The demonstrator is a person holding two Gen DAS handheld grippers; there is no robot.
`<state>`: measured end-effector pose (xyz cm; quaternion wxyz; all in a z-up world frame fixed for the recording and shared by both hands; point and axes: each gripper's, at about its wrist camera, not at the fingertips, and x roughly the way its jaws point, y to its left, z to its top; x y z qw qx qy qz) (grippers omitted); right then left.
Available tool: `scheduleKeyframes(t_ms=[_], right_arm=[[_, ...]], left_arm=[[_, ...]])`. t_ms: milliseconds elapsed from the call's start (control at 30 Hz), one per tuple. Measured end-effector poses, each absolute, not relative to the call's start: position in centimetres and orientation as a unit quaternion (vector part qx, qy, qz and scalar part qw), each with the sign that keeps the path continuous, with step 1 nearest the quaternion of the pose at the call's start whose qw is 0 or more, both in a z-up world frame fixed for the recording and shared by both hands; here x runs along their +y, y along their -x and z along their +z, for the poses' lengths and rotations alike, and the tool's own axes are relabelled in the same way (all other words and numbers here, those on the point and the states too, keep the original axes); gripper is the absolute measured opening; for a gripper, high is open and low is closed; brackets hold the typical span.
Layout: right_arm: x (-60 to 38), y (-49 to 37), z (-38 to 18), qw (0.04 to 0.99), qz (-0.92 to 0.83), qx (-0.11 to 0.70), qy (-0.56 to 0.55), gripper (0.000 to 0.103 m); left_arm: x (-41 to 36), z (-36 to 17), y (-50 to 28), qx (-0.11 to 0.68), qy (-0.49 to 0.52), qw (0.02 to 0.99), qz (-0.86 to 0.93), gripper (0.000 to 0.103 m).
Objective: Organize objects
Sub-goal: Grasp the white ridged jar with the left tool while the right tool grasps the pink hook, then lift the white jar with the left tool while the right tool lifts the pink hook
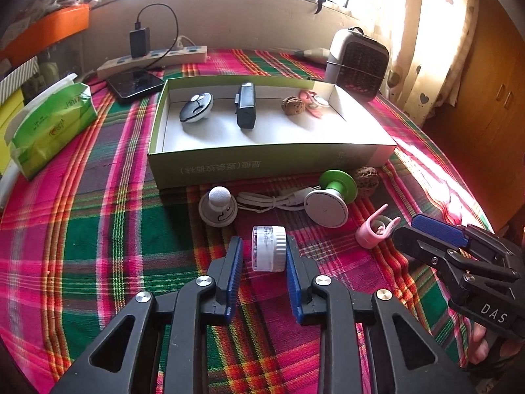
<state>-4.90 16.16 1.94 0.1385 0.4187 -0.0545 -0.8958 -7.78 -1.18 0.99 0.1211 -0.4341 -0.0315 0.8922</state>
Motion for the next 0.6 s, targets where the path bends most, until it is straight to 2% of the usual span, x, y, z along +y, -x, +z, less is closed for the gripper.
scheduleKeyframes(t_ms=[600], right_arm=[[13.8, 5.9, 1.0, 0.122, -0.890, -0.063, -0.435, 0.044]], left_arm=[[-2.8, 0.7, 7.8, -0.036, 0.425, 0.112, 0.897, 0.018]])
